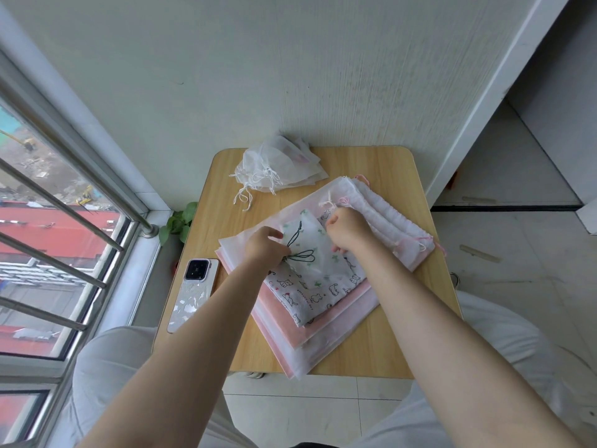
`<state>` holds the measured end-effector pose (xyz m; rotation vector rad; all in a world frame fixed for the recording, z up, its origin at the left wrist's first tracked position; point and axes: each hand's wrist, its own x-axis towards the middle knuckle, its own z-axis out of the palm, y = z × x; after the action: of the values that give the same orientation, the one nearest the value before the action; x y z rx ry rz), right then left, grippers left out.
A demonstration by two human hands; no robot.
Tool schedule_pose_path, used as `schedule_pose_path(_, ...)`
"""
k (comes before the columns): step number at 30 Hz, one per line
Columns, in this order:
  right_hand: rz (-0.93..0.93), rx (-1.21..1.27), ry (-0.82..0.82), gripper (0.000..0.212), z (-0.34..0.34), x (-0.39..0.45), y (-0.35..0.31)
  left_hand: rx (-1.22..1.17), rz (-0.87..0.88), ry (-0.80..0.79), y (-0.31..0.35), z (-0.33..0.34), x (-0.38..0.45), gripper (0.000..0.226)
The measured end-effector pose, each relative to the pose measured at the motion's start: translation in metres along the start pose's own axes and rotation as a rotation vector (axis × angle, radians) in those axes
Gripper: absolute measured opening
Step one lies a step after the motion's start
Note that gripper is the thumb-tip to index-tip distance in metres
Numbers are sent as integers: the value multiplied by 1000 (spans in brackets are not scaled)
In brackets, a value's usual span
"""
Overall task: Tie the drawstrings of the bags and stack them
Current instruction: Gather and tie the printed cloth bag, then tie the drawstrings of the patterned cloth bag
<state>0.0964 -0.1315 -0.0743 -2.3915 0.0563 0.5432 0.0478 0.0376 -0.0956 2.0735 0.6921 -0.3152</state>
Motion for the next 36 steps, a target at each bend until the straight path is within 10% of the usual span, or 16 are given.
schedule_pose_path(4, 224, -57, -211, 40, 4, 4, 7, 49, 23, -15, 3, 0, 4, 37)
schedule_pose_path(7, 173, -32, -170, 6, 3, 7, 2, 16, 31, -7, 7, -2, 9, 37)
schedule_pose_path(11, 32, 77, 24, 32, -20, 27, -15, 4, 147, 117, 27, -10, 22, 39)
schedule_pose_path(16, -121, 104, 410, 8, -57, 60, -45, 364, 470, 427, 71, -25, 49, 48)
schedule_pose_path(23, -363, -242, 867, 21, -48, 122, -86, 784, 474, 269, 94, -31, 109, 51)
schedule_pose_path(29, -483, -507, 44, 43, -7, 158, -96, 740, 468, 233, 85, -27, 132, 46)
schedule_pose_path(36, -482, -226, 138, 50, -19, 137, -74, 518, 549, 433, 88, -25, 113, 41)
